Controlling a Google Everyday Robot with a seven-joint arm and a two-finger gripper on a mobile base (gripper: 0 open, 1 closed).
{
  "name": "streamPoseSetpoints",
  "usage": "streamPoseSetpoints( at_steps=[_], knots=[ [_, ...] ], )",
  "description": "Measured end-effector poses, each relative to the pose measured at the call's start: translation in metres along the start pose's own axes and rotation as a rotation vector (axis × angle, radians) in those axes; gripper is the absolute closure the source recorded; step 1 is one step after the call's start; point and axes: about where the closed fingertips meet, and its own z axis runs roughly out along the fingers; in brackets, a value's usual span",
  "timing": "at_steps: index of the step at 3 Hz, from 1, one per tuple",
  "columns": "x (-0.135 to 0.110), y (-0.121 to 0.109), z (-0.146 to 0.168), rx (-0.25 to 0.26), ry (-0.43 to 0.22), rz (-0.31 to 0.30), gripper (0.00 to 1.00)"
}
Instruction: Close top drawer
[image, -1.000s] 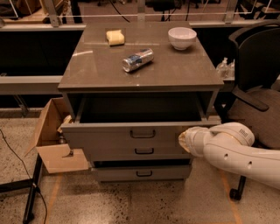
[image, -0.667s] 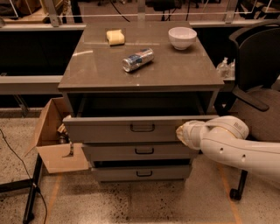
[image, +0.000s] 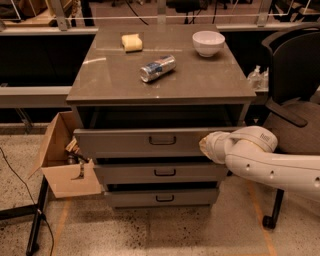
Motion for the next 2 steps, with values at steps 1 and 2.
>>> streamPoseSetpoints(
  at_steps=[1,2],
  knots=[
    [0.0039,-0.0053,0.0083,0.005,0.008,-0.014,1.0],
    [0.0073,-0.0073,0.0177,0.001,0.016,-0.034,1.0]
  ],
)
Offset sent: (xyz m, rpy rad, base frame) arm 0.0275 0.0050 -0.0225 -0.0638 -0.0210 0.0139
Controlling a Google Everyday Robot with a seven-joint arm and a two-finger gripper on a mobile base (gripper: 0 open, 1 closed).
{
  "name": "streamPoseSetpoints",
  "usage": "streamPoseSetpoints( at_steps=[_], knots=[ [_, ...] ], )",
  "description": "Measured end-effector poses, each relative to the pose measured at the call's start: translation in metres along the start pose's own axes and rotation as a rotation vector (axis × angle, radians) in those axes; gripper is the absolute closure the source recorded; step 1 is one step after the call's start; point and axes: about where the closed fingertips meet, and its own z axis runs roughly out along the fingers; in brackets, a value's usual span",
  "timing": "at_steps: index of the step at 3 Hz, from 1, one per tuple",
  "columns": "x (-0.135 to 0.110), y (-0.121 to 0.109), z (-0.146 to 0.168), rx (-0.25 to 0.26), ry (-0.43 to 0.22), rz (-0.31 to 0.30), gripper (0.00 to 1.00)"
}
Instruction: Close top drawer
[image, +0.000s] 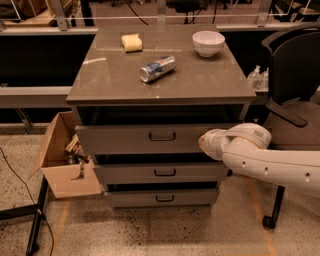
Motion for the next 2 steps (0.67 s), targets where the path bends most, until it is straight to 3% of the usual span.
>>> streamPoseSetpoints(
  at_steps=[1,2],
  knots=[
    [-0.013,0.01,0.005,-0.031,-0.017,-0.026,1.0],
    [-0.045,0.044,-0.003,-0.125,-0.065,-0.039,1.0]
  ],
)
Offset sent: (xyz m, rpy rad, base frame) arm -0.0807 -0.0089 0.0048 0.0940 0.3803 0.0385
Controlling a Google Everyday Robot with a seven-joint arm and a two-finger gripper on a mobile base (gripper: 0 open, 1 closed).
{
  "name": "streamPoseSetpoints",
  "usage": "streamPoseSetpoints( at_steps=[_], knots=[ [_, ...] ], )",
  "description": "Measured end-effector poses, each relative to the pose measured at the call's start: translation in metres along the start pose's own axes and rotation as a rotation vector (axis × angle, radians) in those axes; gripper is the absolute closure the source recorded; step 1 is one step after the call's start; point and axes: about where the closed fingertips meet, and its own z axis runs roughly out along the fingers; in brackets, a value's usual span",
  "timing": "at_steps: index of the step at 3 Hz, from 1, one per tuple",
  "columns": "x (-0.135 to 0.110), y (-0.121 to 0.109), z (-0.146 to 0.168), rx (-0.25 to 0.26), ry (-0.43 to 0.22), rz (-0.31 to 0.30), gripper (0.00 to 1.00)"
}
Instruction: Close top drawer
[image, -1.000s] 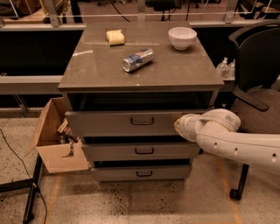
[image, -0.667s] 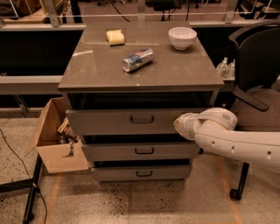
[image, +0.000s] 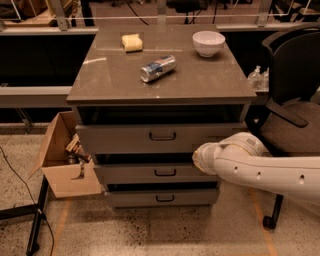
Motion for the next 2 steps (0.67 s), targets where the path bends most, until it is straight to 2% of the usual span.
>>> streamPoseSetpoints(
  at_steps=[1,2],
  knots=[
    [-0.007,0.015,-0.023,-0.078,-0.023,0.025,1.0],
    [0.017,0.0,-0.058,-0.09,-0.062,0.121,1.0]
  ],
)
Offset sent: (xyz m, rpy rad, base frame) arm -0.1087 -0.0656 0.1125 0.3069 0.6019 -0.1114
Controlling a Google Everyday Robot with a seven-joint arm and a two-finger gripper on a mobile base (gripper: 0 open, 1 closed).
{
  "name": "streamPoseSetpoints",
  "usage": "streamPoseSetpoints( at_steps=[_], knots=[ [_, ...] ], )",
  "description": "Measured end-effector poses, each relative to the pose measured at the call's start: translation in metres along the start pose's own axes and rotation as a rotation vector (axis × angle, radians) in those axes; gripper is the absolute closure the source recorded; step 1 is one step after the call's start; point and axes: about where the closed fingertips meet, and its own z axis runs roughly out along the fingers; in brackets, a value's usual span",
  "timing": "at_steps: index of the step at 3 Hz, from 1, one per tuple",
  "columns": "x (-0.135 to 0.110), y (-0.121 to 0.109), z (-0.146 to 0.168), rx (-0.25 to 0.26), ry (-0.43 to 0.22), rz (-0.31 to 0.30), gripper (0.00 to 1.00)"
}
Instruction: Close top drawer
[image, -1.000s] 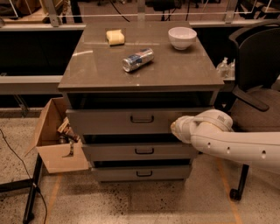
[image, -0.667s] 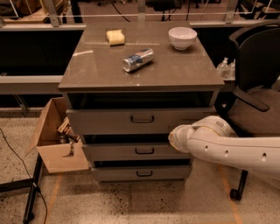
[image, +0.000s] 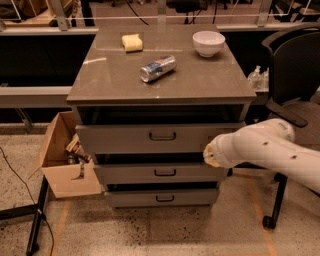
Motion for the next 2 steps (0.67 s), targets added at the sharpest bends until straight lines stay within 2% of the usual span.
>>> streamPoseSetpoints(
  at_steps=[1,2],
  knots=[
    [0.035,-0.003,-0.044,-0.006,-0.081,0.097,1.0],
    [0.06,-0.035,-0.1,-0.007,-0.201,0.222,1.0]
  ],
)
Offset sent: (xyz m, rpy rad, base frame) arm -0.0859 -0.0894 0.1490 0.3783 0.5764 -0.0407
